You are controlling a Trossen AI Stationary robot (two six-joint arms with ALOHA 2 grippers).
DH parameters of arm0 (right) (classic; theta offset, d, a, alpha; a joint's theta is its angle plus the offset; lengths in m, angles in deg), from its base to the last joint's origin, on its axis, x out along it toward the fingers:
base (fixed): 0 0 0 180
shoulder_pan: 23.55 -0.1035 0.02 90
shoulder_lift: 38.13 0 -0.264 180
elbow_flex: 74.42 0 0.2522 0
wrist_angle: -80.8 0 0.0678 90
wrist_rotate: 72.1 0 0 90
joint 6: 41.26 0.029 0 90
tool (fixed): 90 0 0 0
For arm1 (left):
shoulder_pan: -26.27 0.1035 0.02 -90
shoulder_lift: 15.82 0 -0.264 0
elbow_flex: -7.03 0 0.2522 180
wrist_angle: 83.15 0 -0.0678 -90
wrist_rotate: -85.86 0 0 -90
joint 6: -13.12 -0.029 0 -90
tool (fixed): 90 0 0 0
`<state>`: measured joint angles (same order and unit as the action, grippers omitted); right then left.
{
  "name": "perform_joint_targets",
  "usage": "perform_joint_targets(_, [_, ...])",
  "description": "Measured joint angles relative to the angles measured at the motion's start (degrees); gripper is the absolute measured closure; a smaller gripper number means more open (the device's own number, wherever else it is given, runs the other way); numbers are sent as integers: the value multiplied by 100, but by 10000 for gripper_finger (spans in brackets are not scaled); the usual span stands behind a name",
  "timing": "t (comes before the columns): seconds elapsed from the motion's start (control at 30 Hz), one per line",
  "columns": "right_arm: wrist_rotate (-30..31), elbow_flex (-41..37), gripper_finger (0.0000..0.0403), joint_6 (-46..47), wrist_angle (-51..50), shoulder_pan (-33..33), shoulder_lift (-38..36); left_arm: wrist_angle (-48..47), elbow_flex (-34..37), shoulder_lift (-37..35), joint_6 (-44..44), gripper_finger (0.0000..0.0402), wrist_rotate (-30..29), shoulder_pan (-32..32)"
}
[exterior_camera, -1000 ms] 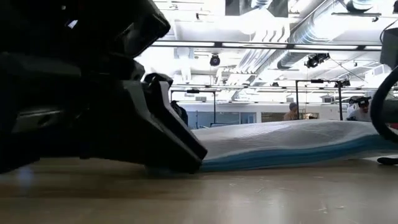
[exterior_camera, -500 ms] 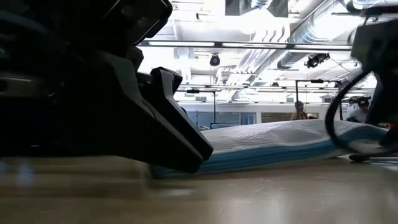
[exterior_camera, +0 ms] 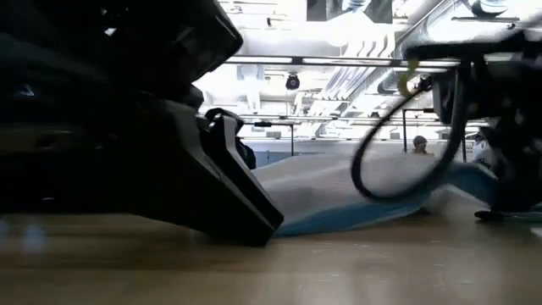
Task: Unpack backpack
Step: Open the white zip bag
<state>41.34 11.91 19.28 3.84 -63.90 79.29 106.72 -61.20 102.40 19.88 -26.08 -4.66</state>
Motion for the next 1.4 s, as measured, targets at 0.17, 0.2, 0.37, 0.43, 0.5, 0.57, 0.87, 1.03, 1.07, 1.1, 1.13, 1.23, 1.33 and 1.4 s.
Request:
perform_joint_targets(0.17, [-837, 745, 392, 59, 665, -219, 0, -509, 16, 4, 179, 312, -2058, 155])
perform_joint_targets(0.2, [-826, 832, 394, 51, 955, -261, 0, -568, 24, -30, 193, 312, -2622, 188])
perform_joint_targets(0.37, [-300, 1084, 387, -4, 2031, -351, 2, -696, 17, -396, -216, 312, -4098, 119])
perform_joint_targets(0.43, [-130, 1116, 370, -238, 2189, -317, 4, -760, -3, -608, -210, 312, -4045, 22])
perform_joint_targets(0.5, [163, 1191, 344, -478, 2236, -238, 4, -883, 6, -725, -211, 312, -3826, -104])
perform_joint_targets(0.57, [484, 1243, 311, -727, 2340, -123, 4, -951, 12, -841, -163, 312, -3502, -253])
perform_joint_targets(0.87, [103, 1932, 173, -3226, 2739, 550, 7, -1020, 23, -1028, 532, 312, -1328, -685])
perform_joint_targets(1.03, [-594, 2358, 156, -4450, 2176, 668, 4, -1041, 192, -1017, 1048, 312, -662, -563])
perform_joint_targets(1.07, [-668, 2384, 156, -4627, 2086, 631, 4, -1059, 232, -1017, 1143, 312, -607, -524])
perform_joint_targets(1.1, [-705, 2389, 157, -4772, 2041, 575, 4, -1082, 259, -1009, 1215, 312, -501, -493])
perform_joint_targets(1.13, [-737, 2385, 158, -4903, 1987, 505, 4, -1030, 283, -975, 1251, 312, -340, -463])
perform_joint_targets(1.23, [-702, 2272, 161, -5095, 1969, 209, 69, -890, 314, -807, 1173, 312, -1, -427])
perform_joint_targets(1.33, [-305, 2226, 162, -5227, 2031, -148, 329, -508, 316, -547, 893, 312, 154, -427])
perform_joint_targets(1.4, [167, 2226, 162, -5335, 2195, -383, 564, -82, 308, -375, 683, 312, 249, -425])
